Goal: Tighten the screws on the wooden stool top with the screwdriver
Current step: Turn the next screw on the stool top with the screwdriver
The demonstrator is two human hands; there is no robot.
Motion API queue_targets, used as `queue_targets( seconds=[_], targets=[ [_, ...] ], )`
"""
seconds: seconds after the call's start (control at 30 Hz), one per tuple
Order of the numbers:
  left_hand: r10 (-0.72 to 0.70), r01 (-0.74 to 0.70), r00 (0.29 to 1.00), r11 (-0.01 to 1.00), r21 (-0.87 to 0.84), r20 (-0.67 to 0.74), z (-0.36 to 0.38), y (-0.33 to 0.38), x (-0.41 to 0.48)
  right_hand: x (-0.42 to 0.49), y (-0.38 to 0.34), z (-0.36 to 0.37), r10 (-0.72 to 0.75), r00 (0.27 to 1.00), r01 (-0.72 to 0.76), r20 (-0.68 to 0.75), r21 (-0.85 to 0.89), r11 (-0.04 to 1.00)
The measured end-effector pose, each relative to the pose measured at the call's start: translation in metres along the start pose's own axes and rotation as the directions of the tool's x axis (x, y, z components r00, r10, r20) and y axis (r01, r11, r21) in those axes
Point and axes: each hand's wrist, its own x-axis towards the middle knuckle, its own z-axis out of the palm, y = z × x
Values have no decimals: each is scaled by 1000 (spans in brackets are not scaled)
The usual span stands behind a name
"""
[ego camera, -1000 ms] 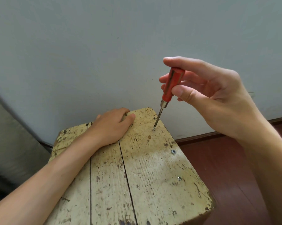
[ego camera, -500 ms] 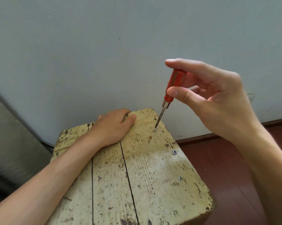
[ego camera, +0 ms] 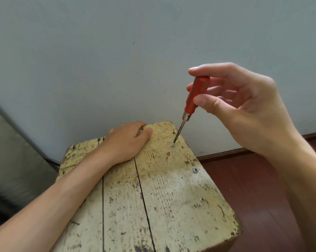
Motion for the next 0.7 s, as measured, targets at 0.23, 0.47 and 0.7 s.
queue_targets(
  seconds=[0.23,0.47,0.7],
  targets=[
    [3,-3,1000,1000,-1,7,-1,1,0,-1,-3,11,-1,996,1,-84,4,1000],
    [-3,3,1000,1000,3,12,0,0,1,-2,-6,15,-12,994,11,-111,-17,1000],
    [-6,6,1000,1000,-6,13,-1,2,0,-3,-8,14,15,989,-19,-150,-23,1000]
  ],
)
